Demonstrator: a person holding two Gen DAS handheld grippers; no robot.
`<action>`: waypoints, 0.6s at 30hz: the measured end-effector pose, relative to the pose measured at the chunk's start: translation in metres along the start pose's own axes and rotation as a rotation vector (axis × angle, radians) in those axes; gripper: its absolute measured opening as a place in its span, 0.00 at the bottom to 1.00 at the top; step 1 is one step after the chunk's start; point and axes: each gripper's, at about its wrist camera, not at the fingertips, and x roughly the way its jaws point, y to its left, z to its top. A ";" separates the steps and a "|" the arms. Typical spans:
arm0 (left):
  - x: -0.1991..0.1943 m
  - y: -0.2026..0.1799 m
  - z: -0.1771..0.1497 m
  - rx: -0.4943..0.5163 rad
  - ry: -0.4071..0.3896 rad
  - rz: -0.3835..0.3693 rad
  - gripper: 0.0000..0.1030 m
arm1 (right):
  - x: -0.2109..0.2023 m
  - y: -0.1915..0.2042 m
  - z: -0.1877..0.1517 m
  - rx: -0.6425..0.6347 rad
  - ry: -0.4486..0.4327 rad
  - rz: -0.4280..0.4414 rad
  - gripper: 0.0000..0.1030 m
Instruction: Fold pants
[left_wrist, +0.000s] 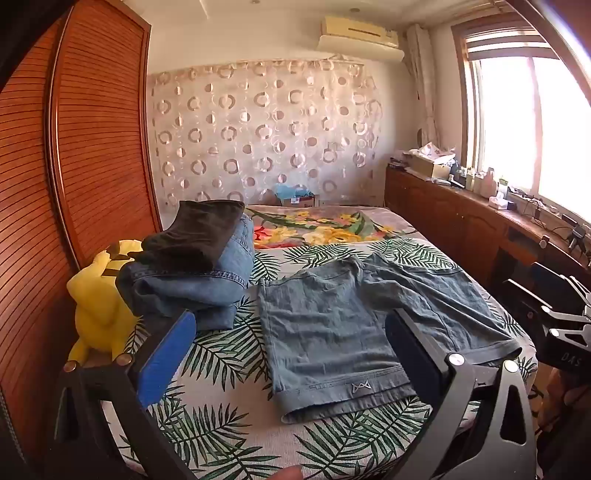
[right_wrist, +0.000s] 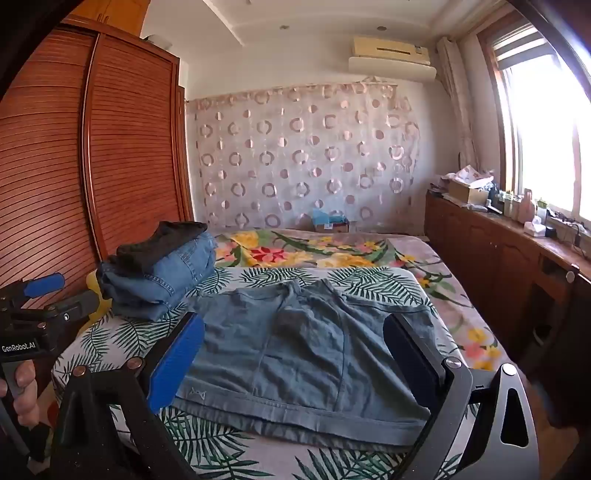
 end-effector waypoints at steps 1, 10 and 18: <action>0.000 0.000 0.000 -0.003 0.000 -0.003 1.00 | 0.000 0.000 0.000 -0.005 0.002 -0.001 0.95; 0.000 -0.001 0.000 0.012 0.016 0.004 1.00 | 0.001 -0.002 0.004 -0.004 -0.005 0.005 0.95; -0.001 -0.005 -0.002 0.016 0.013 0.003 1.00 | -0.005 0.002 -0.001 -0.001 -0.024 0.003 0.95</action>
